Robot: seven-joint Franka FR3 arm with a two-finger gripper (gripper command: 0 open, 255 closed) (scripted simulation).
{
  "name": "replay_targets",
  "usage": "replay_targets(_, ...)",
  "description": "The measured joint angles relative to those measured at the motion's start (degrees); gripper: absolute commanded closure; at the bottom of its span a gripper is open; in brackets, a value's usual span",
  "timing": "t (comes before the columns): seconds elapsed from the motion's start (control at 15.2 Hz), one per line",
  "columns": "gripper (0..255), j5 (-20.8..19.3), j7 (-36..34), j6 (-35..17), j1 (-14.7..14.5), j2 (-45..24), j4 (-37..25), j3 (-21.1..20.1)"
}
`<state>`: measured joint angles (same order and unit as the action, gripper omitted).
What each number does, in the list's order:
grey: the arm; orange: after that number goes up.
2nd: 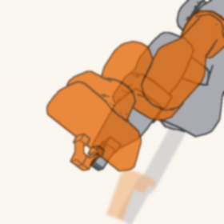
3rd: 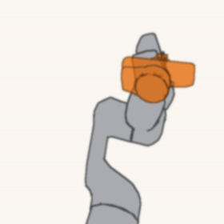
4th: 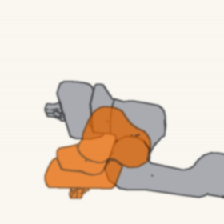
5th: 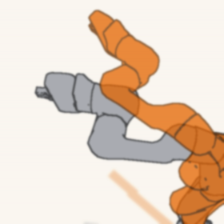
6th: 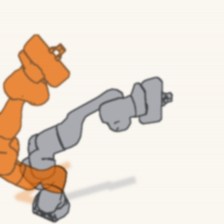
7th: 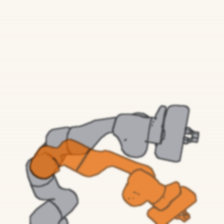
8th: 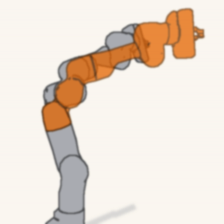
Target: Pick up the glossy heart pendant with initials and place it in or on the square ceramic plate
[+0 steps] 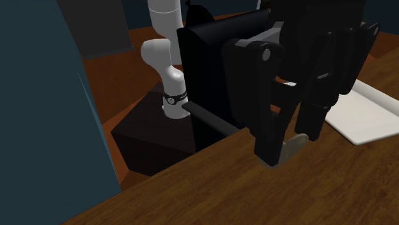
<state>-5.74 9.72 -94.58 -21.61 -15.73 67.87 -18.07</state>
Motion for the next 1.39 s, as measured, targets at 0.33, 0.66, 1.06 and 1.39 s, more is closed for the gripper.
replay_targets(0.33,255,-1.1,-0.2,5.4,-1.2,-2.9,-8.2,-0.1)
replay_targets(0.66,255,-2.0,-2.6,8.5,-3.5,-3.3,-11.5,-0.8)
replay_targets(1.06,255,-2.0,-9.0,7.1,-7.0,2.1,-4.5,-2.9)
replay_targets(1.39,255,-3.1,-15.4,7.4,-11.2,3.7,-2.7,-5.2)
